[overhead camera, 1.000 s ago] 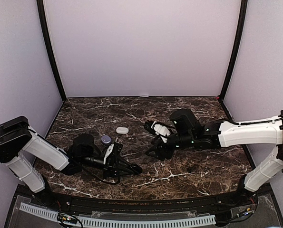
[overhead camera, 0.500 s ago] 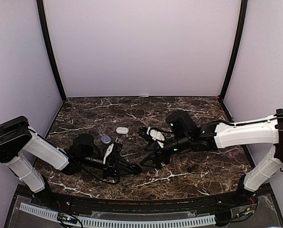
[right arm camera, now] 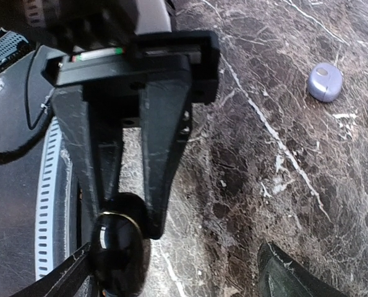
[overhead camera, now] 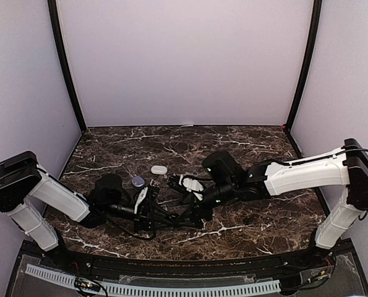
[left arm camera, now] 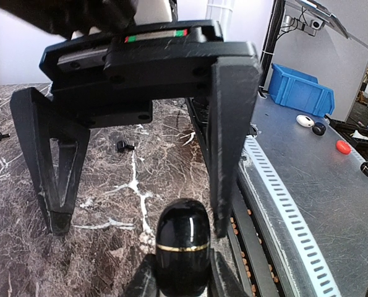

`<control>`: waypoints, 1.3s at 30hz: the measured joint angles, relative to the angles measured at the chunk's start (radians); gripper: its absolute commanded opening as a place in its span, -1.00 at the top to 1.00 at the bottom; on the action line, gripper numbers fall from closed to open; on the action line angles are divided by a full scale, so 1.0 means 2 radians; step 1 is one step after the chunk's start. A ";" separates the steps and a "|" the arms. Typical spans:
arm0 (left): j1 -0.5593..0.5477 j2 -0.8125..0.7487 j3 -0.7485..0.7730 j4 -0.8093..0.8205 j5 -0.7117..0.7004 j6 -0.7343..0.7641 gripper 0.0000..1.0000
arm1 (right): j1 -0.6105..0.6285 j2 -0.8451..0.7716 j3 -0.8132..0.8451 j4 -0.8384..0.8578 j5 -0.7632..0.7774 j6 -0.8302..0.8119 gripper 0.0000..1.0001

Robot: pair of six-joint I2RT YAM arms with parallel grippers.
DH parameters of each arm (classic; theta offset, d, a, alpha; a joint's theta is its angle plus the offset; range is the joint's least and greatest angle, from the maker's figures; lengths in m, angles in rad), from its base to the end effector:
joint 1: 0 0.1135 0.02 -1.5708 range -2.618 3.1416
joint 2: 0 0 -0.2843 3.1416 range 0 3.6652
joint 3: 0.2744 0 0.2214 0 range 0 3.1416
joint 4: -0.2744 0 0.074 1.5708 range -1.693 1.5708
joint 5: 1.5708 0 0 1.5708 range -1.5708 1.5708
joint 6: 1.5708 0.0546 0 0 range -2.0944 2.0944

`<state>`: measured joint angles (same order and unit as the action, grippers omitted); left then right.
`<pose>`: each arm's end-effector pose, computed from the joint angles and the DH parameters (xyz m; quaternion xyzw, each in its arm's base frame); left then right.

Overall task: Insert the wireless bluetooth earbuds into the charging case
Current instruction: Open the charging case.

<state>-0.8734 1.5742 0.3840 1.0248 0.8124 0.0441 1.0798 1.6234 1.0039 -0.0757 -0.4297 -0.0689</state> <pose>0.1404 -0.2292 0.2039 0.5394 0.5154 -0.5151 0.4219 0.1394 0.3090 0.2433 -0.5566 0.6938 0.3695 0.2689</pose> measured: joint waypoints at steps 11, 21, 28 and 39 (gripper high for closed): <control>0.000 0.000 0.000 0.004 -0.003 0.000 0.61 | 0.002 -0.013 -0.007 0.000 0.028 0.011 -0.54; 0.000 0.000 0.000 0.007 0.002 -0.001 0.61 | -0.004 -0.040 -0.019 0.001 0.046 0.013 -0.41; 0.000 0.000 0.000 0.007 0.008 -0.002 0.61 | -0.006 -0.040 -0.019 0.000 0.051 0.013 -0.26; 0.000 0.000 0.000 0.007 0.002 -0.007 0.61 | -0.006 -0.043 -0.023 0.003 0.057 0.014 -0.55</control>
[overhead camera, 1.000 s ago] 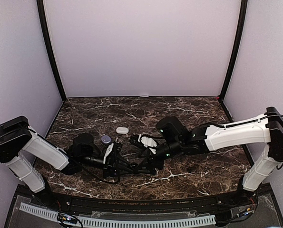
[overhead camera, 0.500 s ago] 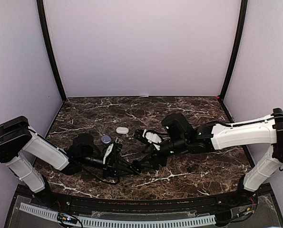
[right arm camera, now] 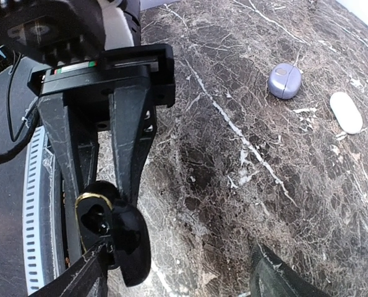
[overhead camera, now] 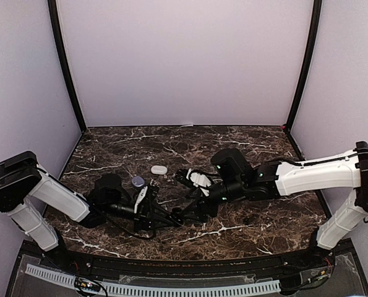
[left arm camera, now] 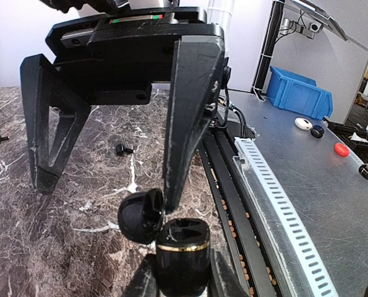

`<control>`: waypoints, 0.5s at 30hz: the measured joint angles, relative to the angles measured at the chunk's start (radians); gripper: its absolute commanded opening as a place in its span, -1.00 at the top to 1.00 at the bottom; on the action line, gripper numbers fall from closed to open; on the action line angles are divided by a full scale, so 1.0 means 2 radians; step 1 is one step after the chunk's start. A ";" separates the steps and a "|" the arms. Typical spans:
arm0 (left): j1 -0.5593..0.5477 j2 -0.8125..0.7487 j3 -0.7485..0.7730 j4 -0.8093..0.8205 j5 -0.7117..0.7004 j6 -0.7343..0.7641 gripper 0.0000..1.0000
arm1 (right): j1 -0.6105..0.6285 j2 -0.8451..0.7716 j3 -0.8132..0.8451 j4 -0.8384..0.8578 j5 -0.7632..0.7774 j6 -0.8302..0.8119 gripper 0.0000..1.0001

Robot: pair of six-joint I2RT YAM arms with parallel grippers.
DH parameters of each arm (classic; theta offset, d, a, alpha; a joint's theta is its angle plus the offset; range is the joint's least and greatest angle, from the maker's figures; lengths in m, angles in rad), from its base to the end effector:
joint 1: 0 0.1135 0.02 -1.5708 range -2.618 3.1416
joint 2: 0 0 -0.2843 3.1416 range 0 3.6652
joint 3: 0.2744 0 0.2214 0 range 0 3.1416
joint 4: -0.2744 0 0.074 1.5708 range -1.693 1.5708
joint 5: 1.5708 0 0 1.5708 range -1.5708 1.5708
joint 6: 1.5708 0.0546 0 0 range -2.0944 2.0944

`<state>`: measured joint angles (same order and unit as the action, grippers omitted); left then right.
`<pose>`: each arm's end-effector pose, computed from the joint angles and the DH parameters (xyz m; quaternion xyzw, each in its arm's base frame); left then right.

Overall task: Insert the wireless bluetooth earbuds into the charging case
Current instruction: Open the charging case.

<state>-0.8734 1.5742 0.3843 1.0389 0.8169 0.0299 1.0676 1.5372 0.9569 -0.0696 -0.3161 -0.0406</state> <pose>0.1403 -0.2295 0.2055 0.5367 0.5133 -0.5197 0.4224 0.1403 0.2901 0.2548 -0.5250 0.7155 0.3384 0.3130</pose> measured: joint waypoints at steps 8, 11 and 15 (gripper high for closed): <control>0.000 0.000 0.000 0.000 -0.005 -0.009 0.61 | -0.001 -0.024 -0.016 0.006 0.002 0.001 -0.55; 0.000 0.000 0.001 0.000 -0.005 -0.013 0.61 | -0.001 -0.030 -0.023 0.011 0.004 0.001 -0.54; 0.005 0.001 0.002 0.000 -0.006 -0.021 0.61 | -0.005 -0.042 -0.035 0.014 0.012 0.007 -0.53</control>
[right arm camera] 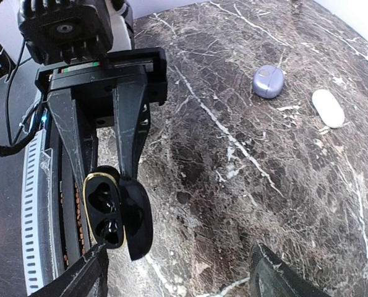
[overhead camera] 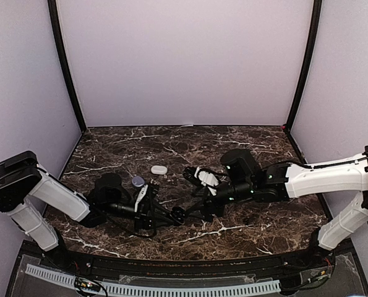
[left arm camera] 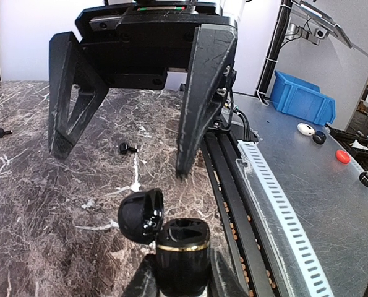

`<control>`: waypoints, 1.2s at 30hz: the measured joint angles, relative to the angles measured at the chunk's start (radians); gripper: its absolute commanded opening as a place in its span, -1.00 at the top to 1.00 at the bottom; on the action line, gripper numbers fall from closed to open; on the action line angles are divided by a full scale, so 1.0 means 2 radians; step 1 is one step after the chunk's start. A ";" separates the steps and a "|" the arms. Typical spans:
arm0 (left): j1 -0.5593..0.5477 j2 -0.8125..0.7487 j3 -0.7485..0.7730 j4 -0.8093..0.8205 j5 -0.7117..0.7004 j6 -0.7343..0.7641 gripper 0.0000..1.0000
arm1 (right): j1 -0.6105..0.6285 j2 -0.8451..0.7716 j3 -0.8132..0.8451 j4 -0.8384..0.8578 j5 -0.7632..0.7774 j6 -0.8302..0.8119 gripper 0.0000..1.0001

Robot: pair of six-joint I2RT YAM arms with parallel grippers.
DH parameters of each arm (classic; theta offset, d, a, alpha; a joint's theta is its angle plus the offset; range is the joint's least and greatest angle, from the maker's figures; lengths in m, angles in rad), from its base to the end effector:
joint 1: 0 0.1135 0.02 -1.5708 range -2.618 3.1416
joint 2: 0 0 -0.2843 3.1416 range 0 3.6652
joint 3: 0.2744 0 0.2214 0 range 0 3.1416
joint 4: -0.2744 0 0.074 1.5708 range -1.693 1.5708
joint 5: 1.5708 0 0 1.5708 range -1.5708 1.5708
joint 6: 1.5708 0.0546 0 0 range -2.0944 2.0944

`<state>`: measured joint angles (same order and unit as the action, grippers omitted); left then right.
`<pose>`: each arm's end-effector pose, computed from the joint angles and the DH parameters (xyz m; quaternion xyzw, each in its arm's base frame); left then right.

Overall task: Insert the wireless bluetooth earbuds into the charging case
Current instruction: Open the charging case, then pick up the left earbud from the center of the board.

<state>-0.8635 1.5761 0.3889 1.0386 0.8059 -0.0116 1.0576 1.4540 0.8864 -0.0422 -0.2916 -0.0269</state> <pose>0.1439 -0.2289 0.2061 0.5210 0.5289 -0.5235 0.4179 0.1348 0.2711 0.2595 -0.5103 0.7168 0.3375 0.3344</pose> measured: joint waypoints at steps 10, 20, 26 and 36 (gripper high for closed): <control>0.027 -0.001 -0.005 0.011 0.000 -0.019 0.61 | -0.032 -0.069 -0.040 0.028 0.055 0.035 -0.18; 0.032 -0.001 -0.006 0.015 -0.018 -0.030 0.62 | -0.134 -0.072 -0.048 0.018 0.121 0.104 -0.02; 0.032 -0.001 -0.010 0.023 -0.033 -0.031 0.62 | -0.181 0.019 0.022 -0.062 0.171 0.124 0.11; 0.032 -0.001 -0.019 0.034 -0.046 -0.030 0.62 | -0.247 0.141 0.133 -0.141 0.211 0.126 0.37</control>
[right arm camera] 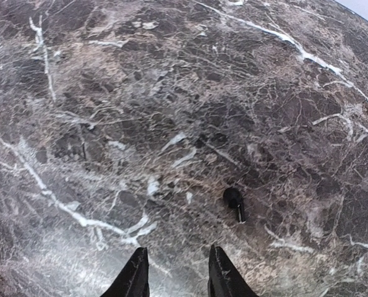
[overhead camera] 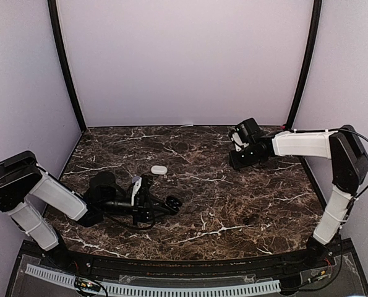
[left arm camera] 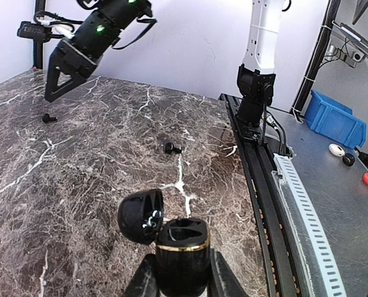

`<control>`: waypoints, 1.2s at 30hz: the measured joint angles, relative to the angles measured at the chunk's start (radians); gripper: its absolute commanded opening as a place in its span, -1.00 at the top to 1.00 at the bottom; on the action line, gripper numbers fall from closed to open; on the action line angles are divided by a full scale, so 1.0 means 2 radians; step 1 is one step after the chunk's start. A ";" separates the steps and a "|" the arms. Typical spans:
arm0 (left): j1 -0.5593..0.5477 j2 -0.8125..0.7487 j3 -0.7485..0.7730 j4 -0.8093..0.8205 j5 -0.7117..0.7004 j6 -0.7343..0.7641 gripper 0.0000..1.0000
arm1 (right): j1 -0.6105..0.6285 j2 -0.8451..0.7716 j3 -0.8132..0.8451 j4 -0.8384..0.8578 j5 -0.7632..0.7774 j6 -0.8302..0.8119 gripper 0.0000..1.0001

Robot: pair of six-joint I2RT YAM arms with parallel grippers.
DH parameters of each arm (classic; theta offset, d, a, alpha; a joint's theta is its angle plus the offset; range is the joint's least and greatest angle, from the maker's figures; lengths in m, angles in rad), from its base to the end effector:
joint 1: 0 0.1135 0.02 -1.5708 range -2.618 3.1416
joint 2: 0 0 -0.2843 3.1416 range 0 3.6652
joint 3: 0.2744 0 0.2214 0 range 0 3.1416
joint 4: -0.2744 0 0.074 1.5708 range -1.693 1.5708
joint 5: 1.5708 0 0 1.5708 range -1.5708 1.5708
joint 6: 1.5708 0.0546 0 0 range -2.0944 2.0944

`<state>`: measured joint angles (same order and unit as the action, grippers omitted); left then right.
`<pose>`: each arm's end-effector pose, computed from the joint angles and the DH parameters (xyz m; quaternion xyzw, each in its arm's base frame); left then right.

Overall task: Insert the wireless bluetooth earbuds into the charging case
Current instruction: Pick up the left earbud from the center of the board.

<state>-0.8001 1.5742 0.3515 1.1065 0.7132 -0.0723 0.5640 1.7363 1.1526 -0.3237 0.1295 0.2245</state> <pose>0.1587 -0.2147 0.2046 0.4660 0.5715 -0.4996 0.4545 0.3052 0.1847 0.2256 -0.1386 0.9335 0.0683 0.3235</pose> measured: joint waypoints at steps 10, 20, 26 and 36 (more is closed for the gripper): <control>0.000 -0.001 0.000 0.000 0.000 0.000 0.62 | -0.028 0.083 0.075 -0.035 0.014 -0.004 0.37; 0.000 -0.002 0.000 0.000 0.000 0.000 0.62 | -0.032 0.114 0.097 -0.053 0.027 -0.013 0.35; 0.000 -0.002 0.000 0.000 0.000 0.000 0.62 | -0.038 0.133 0.108 -0.060 0.021 -0.016 0.37; 0.000 -0.002 0.000 0.000 0.000 0.001 0.62 | -0.040 0.145 0.120 -0.070 0.016 -0.017 0.47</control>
<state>-0.8001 1.5703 0.3515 1.1069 0.7128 -0.0704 0.4831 2.0258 1.3930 -0.4637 0.1619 0.1909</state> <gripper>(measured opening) 0.243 0.275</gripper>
